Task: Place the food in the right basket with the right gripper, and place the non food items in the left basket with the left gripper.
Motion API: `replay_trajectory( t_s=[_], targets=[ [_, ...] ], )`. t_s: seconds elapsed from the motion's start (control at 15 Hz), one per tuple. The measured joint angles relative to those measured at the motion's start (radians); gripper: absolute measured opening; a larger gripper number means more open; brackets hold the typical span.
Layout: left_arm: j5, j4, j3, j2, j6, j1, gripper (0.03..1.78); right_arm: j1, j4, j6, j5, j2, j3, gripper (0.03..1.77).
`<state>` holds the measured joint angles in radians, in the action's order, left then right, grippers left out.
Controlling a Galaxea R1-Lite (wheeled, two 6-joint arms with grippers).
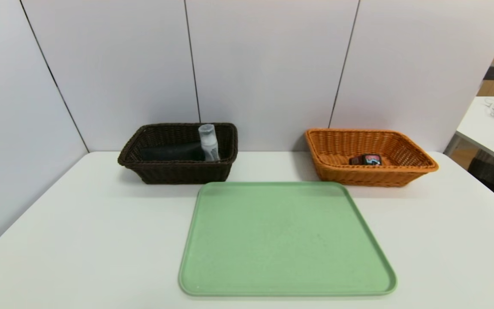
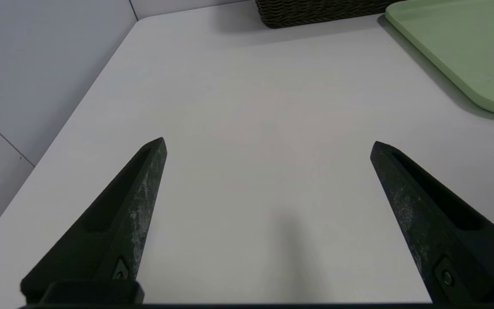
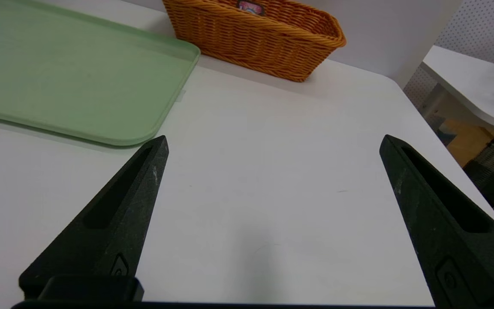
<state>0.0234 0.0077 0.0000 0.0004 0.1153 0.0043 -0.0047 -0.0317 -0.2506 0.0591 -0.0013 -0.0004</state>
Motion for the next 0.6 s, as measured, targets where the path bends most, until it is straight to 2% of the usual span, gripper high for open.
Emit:
replay_trajectory(
  t_s=[0.27, 0.6],
  targets=[
    [0.002, -0.001, 0.000, 0.000, -0.015, 0.000, 1.69, 0.000, 0.020, 0.035, 0.000, 0.000, 0.000, 1.70],
    [-0.023, -0.005, 0.000, 0.000, -0.120, 0.000, 1.69, 0.001, 0.038, 0.178, -0.022, 0.000, 0.000, 1.70]
  ],
)
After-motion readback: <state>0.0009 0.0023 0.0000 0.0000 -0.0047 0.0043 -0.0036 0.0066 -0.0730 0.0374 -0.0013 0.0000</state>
